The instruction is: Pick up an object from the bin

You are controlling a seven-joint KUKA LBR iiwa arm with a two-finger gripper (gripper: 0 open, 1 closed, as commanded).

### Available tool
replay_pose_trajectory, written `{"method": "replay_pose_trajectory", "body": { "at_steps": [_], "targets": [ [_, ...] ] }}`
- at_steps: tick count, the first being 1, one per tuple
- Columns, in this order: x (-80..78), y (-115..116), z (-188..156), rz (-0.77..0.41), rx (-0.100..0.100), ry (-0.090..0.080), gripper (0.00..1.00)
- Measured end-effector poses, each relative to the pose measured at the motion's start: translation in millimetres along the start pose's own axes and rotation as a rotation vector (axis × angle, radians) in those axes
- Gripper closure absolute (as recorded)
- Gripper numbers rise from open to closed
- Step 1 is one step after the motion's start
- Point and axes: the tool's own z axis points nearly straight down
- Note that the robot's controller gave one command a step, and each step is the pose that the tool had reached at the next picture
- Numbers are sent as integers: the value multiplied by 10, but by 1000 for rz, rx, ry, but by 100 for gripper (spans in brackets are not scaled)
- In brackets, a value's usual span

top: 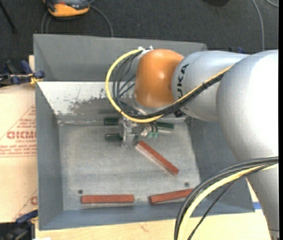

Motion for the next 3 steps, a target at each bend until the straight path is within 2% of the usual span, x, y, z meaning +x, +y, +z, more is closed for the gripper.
{"method": "replay_pose_trajectory", "body": {
  "at_steps": [1, 2, 3],
  "targets": [
    [0, 0, 0, 1, 0, 0, 100],
    [-35, -256, -302, 33, -1, 8, 100],
    [141, -24, -918, 16, 3, 12, 100]
  ]
}}
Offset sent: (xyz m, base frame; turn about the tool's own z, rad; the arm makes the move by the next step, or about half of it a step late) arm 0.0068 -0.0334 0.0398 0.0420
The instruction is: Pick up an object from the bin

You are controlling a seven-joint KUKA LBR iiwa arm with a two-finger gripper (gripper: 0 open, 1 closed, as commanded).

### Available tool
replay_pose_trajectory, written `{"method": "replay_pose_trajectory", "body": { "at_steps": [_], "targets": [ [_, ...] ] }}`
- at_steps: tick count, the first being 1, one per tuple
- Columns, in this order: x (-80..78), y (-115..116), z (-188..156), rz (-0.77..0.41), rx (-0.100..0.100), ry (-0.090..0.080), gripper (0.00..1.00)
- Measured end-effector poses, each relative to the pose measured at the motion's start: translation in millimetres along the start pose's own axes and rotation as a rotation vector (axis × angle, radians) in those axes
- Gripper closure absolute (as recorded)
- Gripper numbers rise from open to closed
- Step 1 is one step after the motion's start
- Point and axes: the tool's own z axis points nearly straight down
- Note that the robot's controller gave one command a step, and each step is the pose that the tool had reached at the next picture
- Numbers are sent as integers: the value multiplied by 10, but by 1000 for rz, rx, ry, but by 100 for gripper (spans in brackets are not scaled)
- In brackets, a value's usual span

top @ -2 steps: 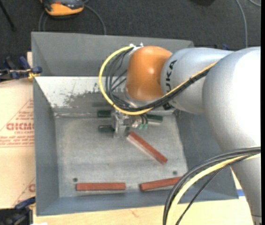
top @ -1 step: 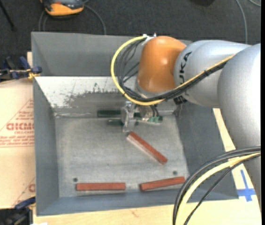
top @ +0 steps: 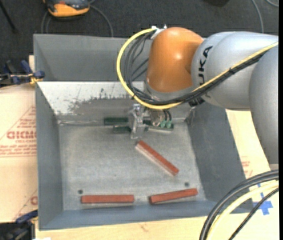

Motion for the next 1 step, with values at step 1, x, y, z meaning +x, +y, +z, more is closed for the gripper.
{"method": "replay_pose_trajectory", "body": {
  "at_steps": [1],
  "targets": [
    [-46, 15, -296, -1, -4, -12, 100]
  ]
}}
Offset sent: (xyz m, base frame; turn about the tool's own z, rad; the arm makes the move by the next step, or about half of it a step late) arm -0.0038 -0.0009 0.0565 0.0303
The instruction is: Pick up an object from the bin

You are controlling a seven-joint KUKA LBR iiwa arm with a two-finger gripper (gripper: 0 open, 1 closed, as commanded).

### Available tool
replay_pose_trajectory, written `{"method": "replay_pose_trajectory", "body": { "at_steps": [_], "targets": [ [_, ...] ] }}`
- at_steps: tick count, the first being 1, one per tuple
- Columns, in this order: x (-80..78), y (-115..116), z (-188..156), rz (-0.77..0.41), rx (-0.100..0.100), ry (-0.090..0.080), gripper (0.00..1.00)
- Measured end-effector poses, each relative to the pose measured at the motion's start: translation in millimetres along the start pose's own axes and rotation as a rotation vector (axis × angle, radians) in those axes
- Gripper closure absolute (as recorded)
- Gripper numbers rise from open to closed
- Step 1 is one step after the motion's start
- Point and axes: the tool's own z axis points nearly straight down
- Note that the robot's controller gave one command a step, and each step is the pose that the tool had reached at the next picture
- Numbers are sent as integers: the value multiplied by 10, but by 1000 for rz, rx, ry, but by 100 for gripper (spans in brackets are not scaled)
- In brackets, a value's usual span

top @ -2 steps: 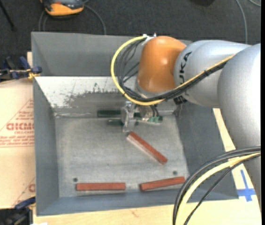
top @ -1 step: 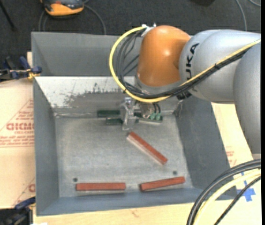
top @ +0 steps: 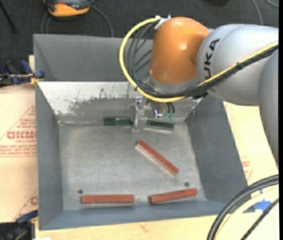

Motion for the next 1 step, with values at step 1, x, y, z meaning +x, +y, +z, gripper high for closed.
{"method": "replay_pose_trajectory", "body": {
  "at_steps": [1],
  "targets": [
    [61, -43, -234, 27, 2, 6, 100]
  ]
}}
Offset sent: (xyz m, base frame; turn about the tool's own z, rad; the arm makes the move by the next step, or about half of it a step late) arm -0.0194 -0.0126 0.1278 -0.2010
